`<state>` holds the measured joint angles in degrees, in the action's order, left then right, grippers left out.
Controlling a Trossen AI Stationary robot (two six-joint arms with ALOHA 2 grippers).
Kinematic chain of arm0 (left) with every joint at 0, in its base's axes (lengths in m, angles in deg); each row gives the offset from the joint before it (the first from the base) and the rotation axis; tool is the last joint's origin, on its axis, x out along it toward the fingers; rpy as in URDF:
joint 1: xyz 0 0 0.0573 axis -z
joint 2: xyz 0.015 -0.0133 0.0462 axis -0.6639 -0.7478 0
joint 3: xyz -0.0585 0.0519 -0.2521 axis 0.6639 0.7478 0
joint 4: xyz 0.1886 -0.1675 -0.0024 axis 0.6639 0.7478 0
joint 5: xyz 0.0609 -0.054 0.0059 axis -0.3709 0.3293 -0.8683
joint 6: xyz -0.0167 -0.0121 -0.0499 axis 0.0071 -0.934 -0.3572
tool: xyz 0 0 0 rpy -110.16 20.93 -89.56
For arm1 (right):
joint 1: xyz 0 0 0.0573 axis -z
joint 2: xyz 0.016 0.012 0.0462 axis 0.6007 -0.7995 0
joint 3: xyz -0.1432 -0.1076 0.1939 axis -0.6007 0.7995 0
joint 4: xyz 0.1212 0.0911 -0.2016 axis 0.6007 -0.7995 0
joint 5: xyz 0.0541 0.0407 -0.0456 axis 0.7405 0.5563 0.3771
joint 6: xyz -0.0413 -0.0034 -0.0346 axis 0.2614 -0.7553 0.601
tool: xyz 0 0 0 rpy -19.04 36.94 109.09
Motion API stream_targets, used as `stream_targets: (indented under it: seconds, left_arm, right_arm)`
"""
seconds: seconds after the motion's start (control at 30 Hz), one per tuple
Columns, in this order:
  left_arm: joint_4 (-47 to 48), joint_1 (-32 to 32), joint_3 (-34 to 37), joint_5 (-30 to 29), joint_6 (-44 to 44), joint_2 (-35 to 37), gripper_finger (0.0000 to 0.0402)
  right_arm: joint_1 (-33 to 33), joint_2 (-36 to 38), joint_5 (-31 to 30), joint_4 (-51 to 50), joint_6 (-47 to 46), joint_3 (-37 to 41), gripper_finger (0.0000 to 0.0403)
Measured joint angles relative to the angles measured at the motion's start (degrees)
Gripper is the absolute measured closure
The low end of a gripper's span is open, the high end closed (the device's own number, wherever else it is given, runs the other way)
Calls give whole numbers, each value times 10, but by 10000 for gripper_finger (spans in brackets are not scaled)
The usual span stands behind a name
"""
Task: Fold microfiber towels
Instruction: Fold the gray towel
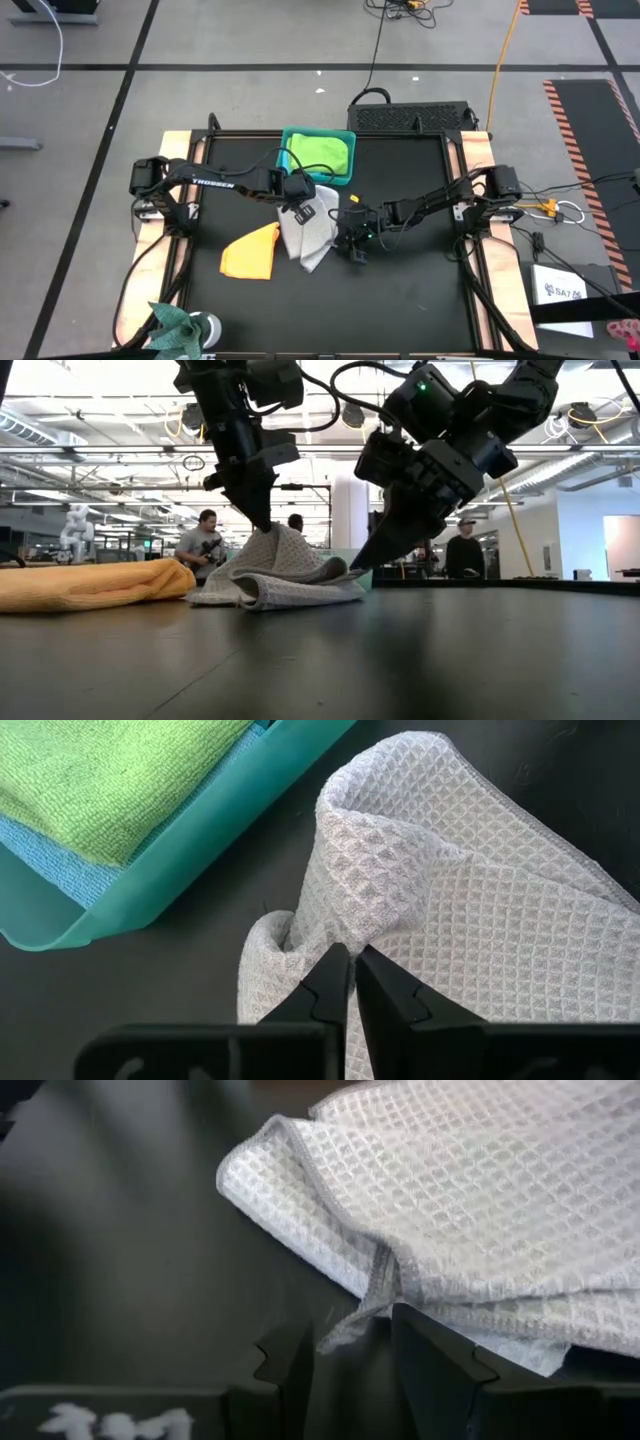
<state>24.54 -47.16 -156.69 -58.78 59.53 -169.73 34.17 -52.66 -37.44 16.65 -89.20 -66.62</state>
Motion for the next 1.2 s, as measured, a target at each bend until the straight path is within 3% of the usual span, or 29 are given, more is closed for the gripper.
stream_targets:
  seconds: [1.2]
  left_arm:
    - [0,0,0,0,0,0,376]
  right_arm:
    - [-19,-11,-17,1,-30,0,273]
